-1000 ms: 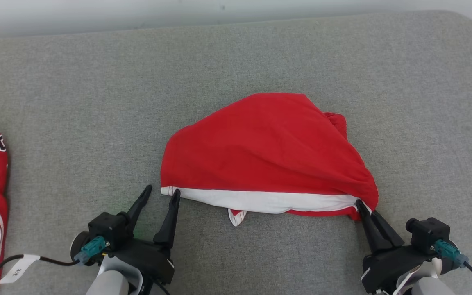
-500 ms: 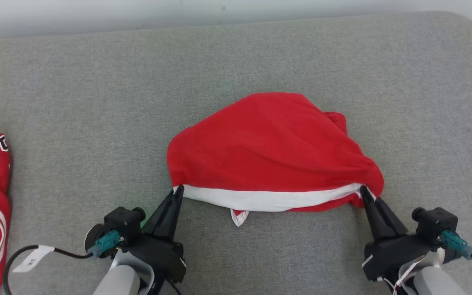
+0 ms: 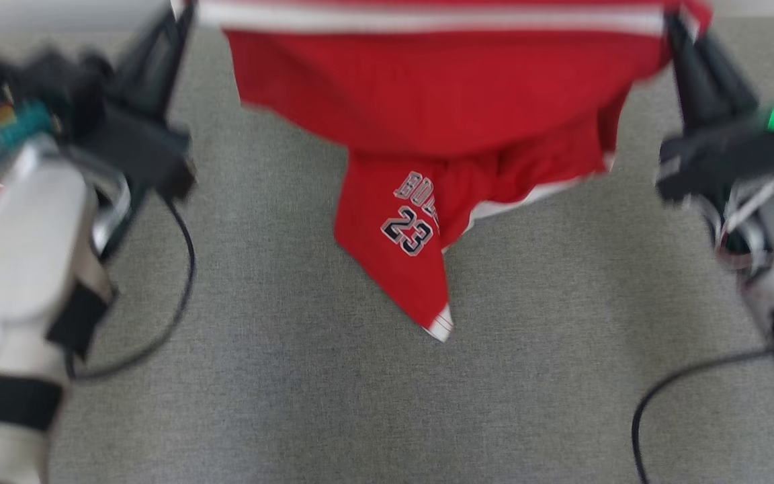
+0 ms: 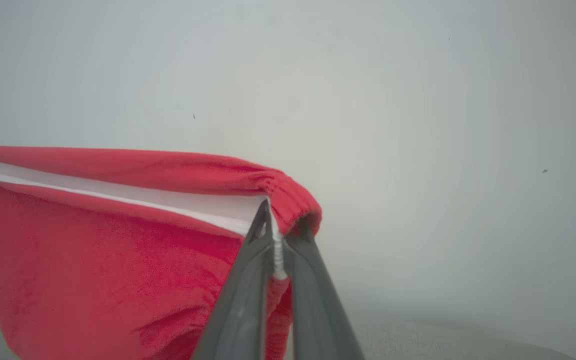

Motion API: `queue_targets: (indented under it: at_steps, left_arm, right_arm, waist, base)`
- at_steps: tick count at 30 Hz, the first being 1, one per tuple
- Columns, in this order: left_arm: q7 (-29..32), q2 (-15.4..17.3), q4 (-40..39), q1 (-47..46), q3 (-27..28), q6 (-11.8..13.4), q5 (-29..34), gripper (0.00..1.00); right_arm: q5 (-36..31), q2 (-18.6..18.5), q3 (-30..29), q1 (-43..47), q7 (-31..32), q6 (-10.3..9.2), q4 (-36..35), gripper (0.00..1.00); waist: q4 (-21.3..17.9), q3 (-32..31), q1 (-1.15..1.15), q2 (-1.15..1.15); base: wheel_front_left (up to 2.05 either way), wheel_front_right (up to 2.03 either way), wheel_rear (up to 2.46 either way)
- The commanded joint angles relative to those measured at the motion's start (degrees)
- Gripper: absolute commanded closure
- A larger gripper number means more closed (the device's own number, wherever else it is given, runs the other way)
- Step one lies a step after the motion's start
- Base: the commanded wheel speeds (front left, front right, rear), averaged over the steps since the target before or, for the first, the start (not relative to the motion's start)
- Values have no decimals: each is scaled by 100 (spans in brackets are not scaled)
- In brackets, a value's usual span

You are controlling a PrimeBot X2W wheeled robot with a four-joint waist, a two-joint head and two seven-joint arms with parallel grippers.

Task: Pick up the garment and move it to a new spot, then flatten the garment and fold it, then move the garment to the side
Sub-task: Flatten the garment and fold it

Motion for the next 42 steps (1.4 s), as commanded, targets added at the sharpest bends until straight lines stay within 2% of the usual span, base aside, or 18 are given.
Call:
queue_targets:
  at_steps: [1, 2, 3, 5, 7, 11, 12, 14, 18, 21, 25, 28, 32, 37, 42]
  left_arm:
    - [-9, 76, 227, -574, -70, 10, 141, 100]
    - [-10, 134, 366, -908, -95, 10, 222, 100]
    - [-10, 134, 366, -908, -95, 10, 222, 100]
    - [-10, 177, 560, -1551, -123, 17, 443, 100]
    - [-9, 190, 715, -2110, -139, 67, 633, 100]
    - [-9, 264, 722, -2914, -210, 246, 1077, 100]
    - [-8, 244, 698, -3126, -216, 322, 1176, 100]
    - [-8, 188, 707, -3137, -220, 334, 1140, 100]
    - [-7, 40, 763, -2630, -253, 303, 1002, 100]
    - [-9, -105, 699, -2020, -255, 290, 868, 100]
    - [-9, -394, 610, -877, -29, 337, 547, 100]
    - [-9, -567, 590, -114, 197, 300, 358, 100]
    - [-10, -797, 564, 949, 509, 222, 232, 100]
    - [-11, -927, 556, 2005, 753, 99, 270, 100]
    - [-10, -965, 662, 2841, 756, 42, 375, 100]
  right_arm:
    - [65, -92, 160, -661, -7, -8, 290, 100]
    - [65, -70, 237, -1064, -5, -8, 493, 100]
    - [65, -70, 237, -1064, -5, -8, 493, 100]
    - [-21, -1, 474, -1841, -5, -8, 832, 100]
    - [-147, 28, 475, -2601, -6, -8, 1165, 100]
    - [-535, 193, 309, -3631, -5, -8, 1739, 100]
    - [-757, 246, 120, -3997, -6, -8, 1853, 100]
    - [-872, 336, -2, -4042, -4, -8, 1912, 100]
    - [-776, 367, 347, -3531, -5, -8, 2098, 100]
    - [-465, 142, 438, -3016, -8, -8, 1847, 100]
    - [-61, -48, 508, -1908, -5, -8, 1640, 100]
    - [231, -158, 483, -1152, -7, -8, 1460, 100]
    - [634, -225, 736, 0, -5, -8, 1272, 100]
    - [1070, -265, 853, 1020, -7, -8, 1107, 100]
    - [1214, -301, 1081, 1722, -7, -8, 982, 100]
  waist:
    - [98, 249, 0, 0]
    - [117, 291, 0, 0]
    - [117, 291, 0, 0]
    - [147, 384, 0, 0]
    - [189, 503, 0, 0]
    - [253, 593, 0, 0]
    - [303, 669, 0, 0]
    - [335, 747, 0, 0]
    - [392, 834, 0, 0]
    - [477, 860, 0, 0]
    - [543, 840, 0, 0]
    - [568, 673, 0, 0]
    - [579, 331, 0, 0]
    - [555, -186, 0, 0]
    - [539, -711, 0, 0]
  base:
    - [0, 0, 0]
    - [0, 0, 0]
    - [0, 0, 0]
    - [0, 0, 0]
    - [0, 0, 0]
    - [0, 0, 0]
    - [0, 0, 0]
    - [0, 0, 0]
    - [0, 0, 0]
    - [0, 0, 0]
    - [0, 0, 0]
    - [0, 0, 0]
    - [0, 0, 0]
    - [0, 0, 0]
    - [0, 0, 0]
